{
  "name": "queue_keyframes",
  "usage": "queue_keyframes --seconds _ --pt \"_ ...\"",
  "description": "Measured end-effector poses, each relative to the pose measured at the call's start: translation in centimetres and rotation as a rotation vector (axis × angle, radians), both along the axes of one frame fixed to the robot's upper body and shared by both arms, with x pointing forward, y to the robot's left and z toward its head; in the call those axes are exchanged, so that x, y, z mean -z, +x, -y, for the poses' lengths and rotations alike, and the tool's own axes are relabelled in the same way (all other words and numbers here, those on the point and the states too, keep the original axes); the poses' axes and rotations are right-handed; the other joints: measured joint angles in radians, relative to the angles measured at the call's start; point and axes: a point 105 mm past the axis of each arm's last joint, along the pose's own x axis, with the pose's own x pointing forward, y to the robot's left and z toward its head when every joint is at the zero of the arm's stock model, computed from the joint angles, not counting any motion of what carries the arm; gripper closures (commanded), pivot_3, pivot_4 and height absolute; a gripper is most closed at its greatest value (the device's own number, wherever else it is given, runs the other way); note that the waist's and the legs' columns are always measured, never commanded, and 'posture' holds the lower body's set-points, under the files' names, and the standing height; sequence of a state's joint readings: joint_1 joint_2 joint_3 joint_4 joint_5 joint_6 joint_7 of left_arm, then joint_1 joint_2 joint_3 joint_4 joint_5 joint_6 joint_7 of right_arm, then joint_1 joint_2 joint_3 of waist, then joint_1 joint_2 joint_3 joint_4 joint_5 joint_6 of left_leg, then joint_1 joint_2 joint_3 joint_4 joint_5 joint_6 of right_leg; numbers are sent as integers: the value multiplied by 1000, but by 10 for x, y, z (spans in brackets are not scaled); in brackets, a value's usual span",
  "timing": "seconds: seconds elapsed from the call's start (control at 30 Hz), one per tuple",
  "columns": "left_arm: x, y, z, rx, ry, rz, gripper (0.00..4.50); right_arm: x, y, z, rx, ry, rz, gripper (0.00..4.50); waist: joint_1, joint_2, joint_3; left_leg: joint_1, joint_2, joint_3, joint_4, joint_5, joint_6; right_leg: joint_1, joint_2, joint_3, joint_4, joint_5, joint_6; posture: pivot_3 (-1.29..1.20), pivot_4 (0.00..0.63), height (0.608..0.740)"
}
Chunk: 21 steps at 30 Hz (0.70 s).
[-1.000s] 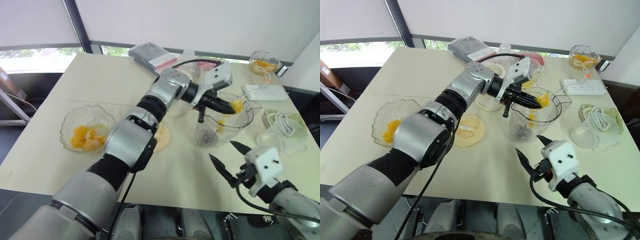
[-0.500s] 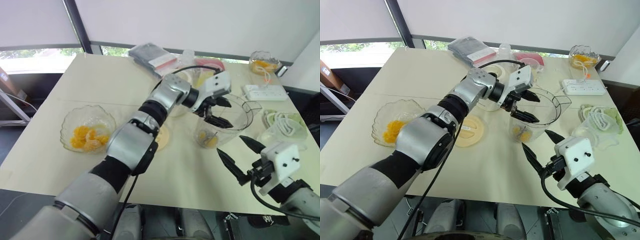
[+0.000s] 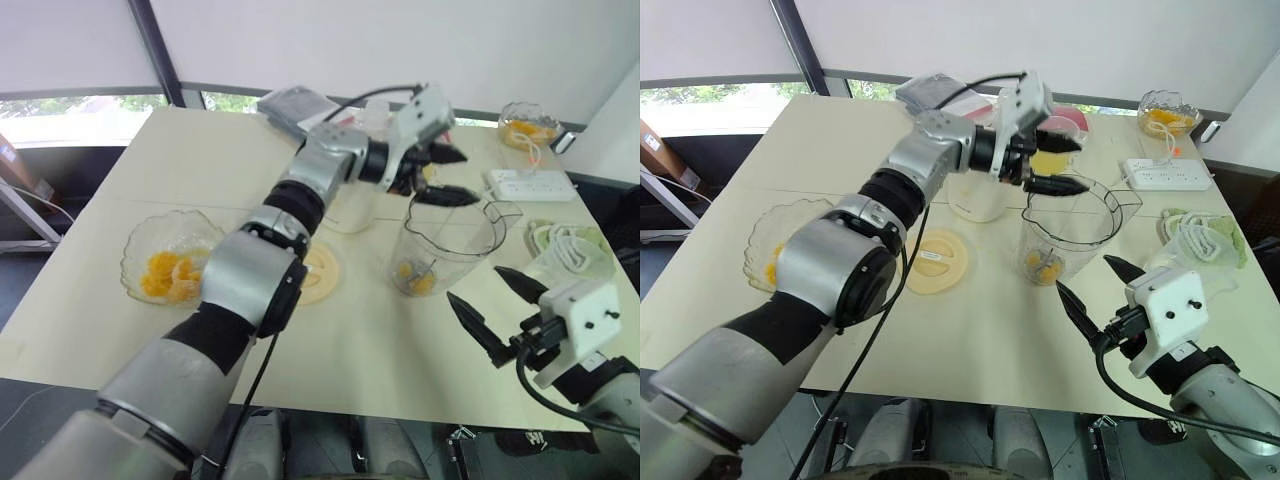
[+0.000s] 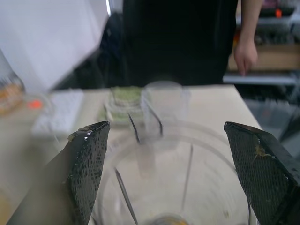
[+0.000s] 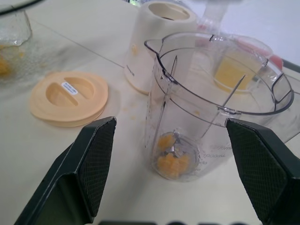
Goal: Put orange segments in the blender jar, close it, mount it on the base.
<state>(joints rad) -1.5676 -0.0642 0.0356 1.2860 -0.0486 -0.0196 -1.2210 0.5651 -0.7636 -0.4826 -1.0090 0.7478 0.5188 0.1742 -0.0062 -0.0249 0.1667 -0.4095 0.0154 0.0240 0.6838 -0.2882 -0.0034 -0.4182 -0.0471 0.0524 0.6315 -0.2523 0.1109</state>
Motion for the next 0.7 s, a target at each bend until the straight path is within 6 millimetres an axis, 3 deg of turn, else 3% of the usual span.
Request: queue_keyframes --seconds 0.17,0.27,0.47,0.7 --pt "-9 12 -27 -44 -44 3 443 6 -4 8 51 11 -15 587 -4 1 0 1 0 0 0 0 0 0 0 0 1 0 1 0 150 740" --pt "5 22 -47 -98 -55 -2 443 11 -4 18 106 -3 -13 587 -3 1 -1 1 0 0 0 0 0 1 0 0 1 1 3 0 150 740" --pt "61 31 -96 -236 -54 -72 443 18 -3 47 313 -22 52 587 -3 2 -1 2 1 -1 0 0 0 0 0 0 3 2 3 0 150 740" --pt "124 -5 -121 -317 -21 -136 443 30 -4 81 579 -28 128 587 2 4 -2 2 1 -2 0 1 -1 0 -2 0 4 2 3 0 150 740"
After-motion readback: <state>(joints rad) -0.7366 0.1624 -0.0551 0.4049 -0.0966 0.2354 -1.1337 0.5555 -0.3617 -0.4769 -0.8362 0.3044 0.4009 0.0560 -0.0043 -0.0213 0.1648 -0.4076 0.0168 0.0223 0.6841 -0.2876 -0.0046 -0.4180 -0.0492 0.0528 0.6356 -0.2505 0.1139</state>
